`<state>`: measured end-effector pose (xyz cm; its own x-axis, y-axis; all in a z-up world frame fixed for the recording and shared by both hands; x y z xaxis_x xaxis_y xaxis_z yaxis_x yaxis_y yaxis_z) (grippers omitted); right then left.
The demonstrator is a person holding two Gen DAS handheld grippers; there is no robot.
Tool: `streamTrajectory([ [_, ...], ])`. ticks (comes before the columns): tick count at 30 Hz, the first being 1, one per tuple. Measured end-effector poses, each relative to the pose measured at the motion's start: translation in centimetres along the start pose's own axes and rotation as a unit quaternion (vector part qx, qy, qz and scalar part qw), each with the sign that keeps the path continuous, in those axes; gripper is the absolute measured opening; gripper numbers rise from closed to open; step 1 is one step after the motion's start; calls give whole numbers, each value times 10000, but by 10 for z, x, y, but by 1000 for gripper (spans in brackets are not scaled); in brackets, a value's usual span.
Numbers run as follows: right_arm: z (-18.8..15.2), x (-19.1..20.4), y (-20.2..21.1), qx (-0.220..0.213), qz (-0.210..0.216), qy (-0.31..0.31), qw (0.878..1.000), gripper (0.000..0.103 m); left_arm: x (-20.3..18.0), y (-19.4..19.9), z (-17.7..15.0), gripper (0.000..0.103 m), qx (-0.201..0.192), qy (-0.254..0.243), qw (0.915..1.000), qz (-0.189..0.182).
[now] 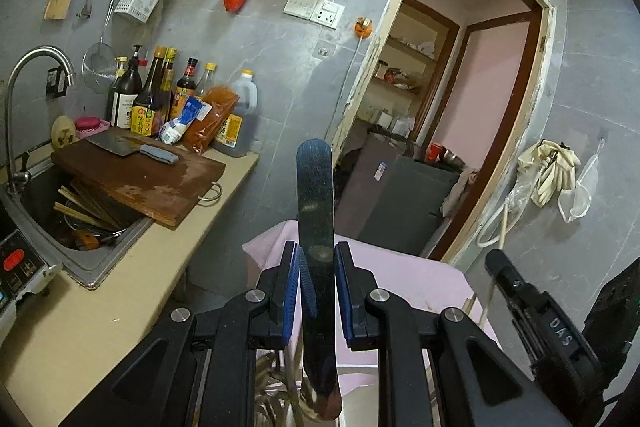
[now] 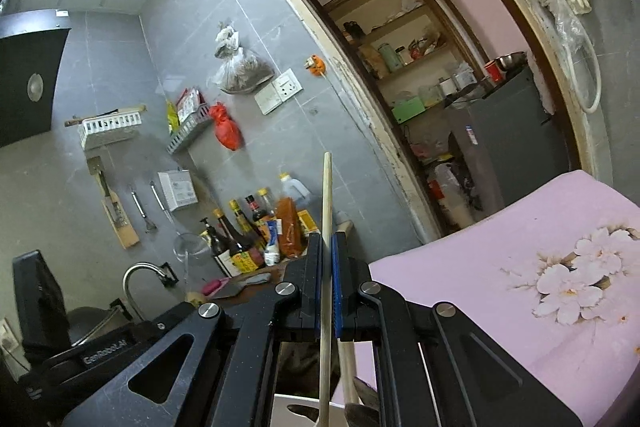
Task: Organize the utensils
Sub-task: 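Carry the knife and chopstick with both tools over the white caddy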
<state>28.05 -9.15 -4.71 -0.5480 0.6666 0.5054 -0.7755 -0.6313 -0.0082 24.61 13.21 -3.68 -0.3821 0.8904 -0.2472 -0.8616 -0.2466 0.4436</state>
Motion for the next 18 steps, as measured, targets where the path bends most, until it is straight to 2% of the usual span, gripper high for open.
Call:
streamTrajectory([
  [10, -6, -4, 5, -190, -266, 131, 9994, 5, 0, 4, -18, 17, -267, 20, 9996, -21],
  [18, -10, -1, 5, -91, -207, 229, 9995, 5, -12, 19, -26, 17, -499, -530, 9973, 56],
])
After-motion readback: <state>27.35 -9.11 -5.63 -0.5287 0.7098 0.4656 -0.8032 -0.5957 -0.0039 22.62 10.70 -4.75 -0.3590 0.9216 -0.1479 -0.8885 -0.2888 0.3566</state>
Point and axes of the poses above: each gripper's, at about its wrist camera, not at the fingertips, and y roughly against the way its jaws point, x to its left, z to its top, the point moved 3 cm from there along -y, roughly the way its jaws point, and after that the axes turned 14 degrees about z, right-handed, at the moved point
